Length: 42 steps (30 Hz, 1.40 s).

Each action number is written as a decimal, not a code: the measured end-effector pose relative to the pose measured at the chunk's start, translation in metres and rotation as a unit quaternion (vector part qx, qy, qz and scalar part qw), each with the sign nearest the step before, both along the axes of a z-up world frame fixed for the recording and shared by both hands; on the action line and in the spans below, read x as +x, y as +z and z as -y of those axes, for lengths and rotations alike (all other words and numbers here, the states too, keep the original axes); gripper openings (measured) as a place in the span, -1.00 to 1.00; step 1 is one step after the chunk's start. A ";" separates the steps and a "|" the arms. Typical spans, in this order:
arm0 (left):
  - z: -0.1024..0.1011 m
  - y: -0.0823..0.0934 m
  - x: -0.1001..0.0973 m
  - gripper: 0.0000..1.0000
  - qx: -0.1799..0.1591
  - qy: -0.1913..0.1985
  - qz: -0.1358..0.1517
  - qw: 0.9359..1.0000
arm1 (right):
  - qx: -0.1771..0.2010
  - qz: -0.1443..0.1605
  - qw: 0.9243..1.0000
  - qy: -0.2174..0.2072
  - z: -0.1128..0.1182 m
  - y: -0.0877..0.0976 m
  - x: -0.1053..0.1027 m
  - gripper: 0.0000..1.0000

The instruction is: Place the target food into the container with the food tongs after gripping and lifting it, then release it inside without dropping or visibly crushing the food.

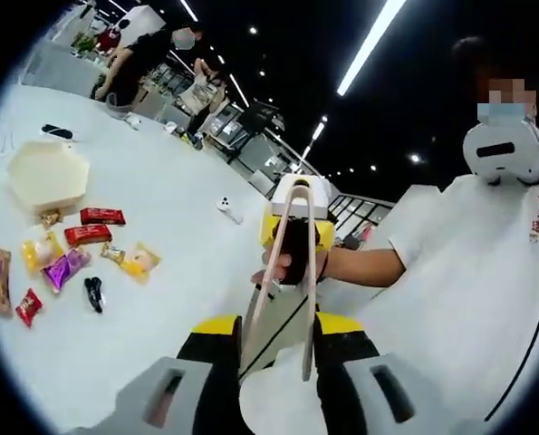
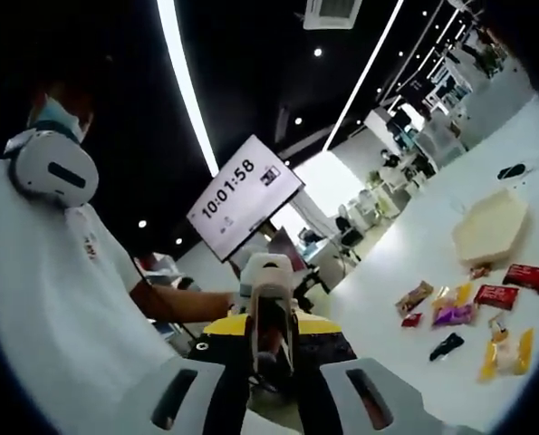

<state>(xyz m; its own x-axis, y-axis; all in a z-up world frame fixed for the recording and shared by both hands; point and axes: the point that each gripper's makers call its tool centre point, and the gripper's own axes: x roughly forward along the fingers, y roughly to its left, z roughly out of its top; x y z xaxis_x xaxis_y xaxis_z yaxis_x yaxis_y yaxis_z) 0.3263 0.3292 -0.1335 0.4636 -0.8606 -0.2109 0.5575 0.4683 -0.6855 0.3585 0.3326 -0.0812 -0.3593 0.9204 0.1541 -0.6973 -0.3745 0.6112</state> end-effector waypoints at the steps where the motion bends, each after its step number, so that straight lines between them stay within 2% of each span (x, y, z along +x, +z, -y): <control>1: 0.000 -0.001 0.000 -0.42 0.002 -0.001 -0.003 1.000 | 0.000 0.001 1.000 0.000 0.000 0.000 0.000 -0.69; 4: 0.000 -0.003 -0.003 -0.50 0.003 -0.010 -0.015 1.000 | -0.001 0.003 1.000 0.002 -0.001 -0.002 -0.002 -0.70; 5: 0.002 -0.003 -0.007 -0.53 0.003 -0.024 -0.034 0.999 | 0.000 0.001 1.000 0.005 -0.001 -0.003 -0.004 -0.69; 11: 0.003 -0.002 -0.012 -0.59 0.016 -0.048 -0.039 0.998 | 0.016 0.000 1.000 -0.001 0.000 -0.005 -0.005 -0.67; 15: 0.003 -0.001 -0.014 -0.61 0.019 -0.061 -0.047 0.997 | 0.021 0.015 1.000 0.001 -0.001 -0.003 -0.007 -0.65; 22: 0.006 -0.001 -0.016 -0.61 0.040 -0.080 -0.043 0.995 | 0.021 0.012 0.999 0.027 -0.003 0.003 -0.017 -0.49; 26: 0.010 -0.004 -0.017 -0.60 0.066 -0.095 -0.039 0.993 | 0.016 0.012 0.999 0.037 -0.005 0.001 -0.022 -0.49; 29: 0.016 -0.009 -0.018 -0.59 0.093 -0.114 -0.039 0.988 | 0.013 0.017 0.999 0.043 -0.006 0.000 -0.027 -0.49; 31: 0.019 -0.009 -0.018 -0.59 0.094 -0.119 -0.039 0.988 | 0.010 0.028 0.998 0.048 -0.006 -0.003 -0.031 -0.52; 34: 0.022 -0.004 -0.013 -0.59 0.082 -0.116 -0.033 0.989 | 0.007 0.030 0.998 0.050 -0.005 -0.007 -0.031 -0.52; 42: 0.024 0.001 -0.008 -0.60 0.080 -0.115 -0.023 0.990 | 0.000 0.035 0.998 0.051 -0.005 -0.012 -0.034 -0.54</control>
